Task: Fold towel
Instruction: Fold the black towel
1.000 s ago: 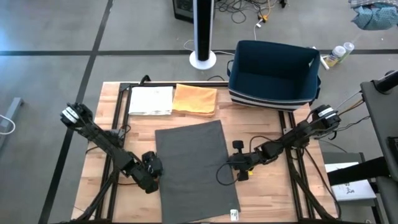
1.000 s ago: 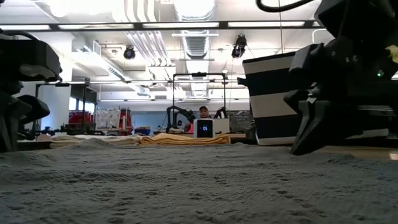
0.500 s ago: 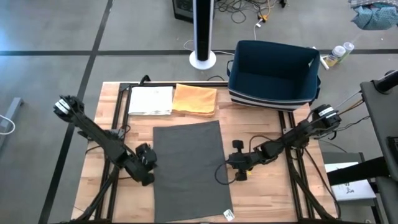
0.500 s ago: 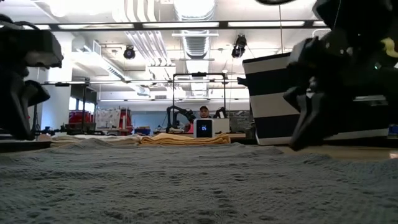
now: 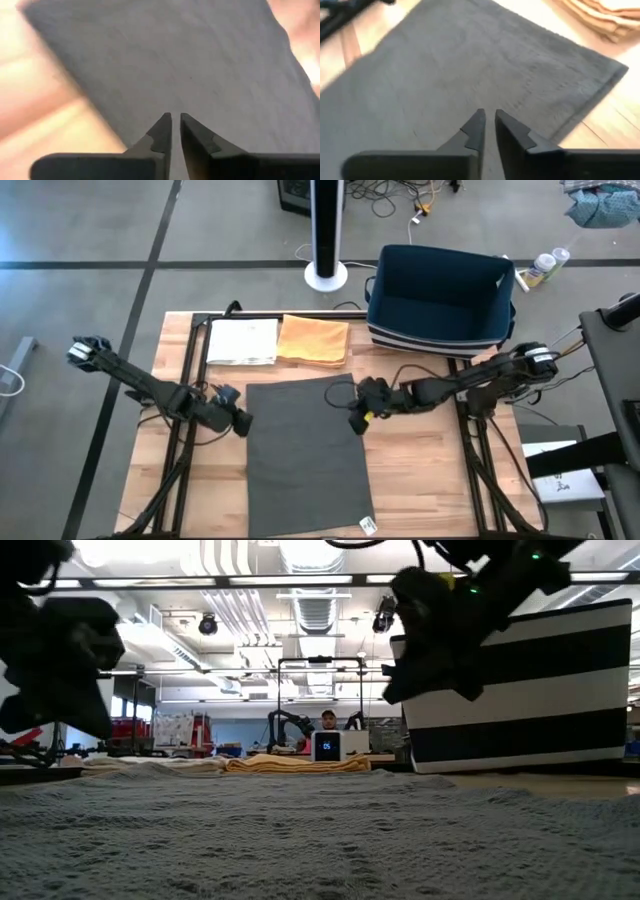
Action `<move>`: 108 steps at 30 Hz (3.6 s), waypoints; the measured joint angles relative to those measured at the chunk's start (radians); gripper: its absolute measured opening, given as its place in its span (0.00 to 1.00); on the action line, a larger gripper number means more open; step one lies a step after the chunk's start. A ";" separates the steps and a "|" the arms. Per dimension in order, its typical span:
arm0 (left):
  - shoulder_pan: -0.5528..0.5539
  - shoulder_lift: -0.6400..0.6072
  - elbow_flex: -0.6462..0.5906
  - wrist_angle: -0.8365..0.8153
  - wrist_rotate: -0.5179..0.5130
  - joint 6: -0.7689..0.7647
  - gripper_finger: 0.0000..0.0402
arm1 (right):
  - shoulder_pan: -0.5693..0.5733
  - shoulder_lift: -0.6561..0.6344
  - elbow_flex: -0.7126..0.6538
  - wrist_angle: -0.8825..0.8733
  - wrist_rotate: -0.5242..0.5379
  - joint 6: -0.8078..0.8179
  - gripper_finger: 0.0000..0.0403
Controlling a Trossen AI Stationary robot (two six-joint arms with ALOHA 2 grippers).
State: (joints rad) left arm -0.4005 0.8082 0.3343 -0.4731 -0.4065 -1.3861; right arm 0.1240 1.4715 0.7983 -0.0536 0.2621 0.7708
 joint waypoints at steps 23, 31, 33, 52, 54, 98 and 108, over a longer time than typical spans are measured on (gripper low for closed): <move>0.562 0.083 -0.084 0.075 0.181 0.164 0.51 | -0.115 0.120 -0.019 -0.068 0.098 0.364 0.43; 0.597 0.149 -0.079 0.108 0.182 0.202 0.46 | -0.220 0.249 -0.017 0.034 0.070 0.363 0.43; 0.603 0.165 -0.079 0.120 0.175 0.210 0.45 | -0.242 0.247 -0.016 0.037 0.044 0.358 0.43; 0.622 0.274 -0.083 0.223 0.112 0.262 0.26 | -0.302 0.340 -0.013 0.203 -0.010 0.313 0.43; 0.622 0.273 -0.085 0.225 0.106 0.289 0.22 | -0.302 0.340 -0.013 0.200 -0.003 0.304 0.41; 0.626 0.310 -0.090 0.356 0.068 0.387 0.00 | -0.364 0.358 -0.017 0.276 -0.033 0.122 0.02; 0.600 0.122 -0.016 0.281 0.163 0.600 0.00 | -0.273 0.113 -0.020 0.161 0.074 -0.123 0.00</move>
State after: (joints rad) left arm 0.1999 0.9305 0.3179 -0.1924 -0.2437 -0.7860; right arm -0.1485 1.5849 0.7784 0.1079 0.3359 0.6479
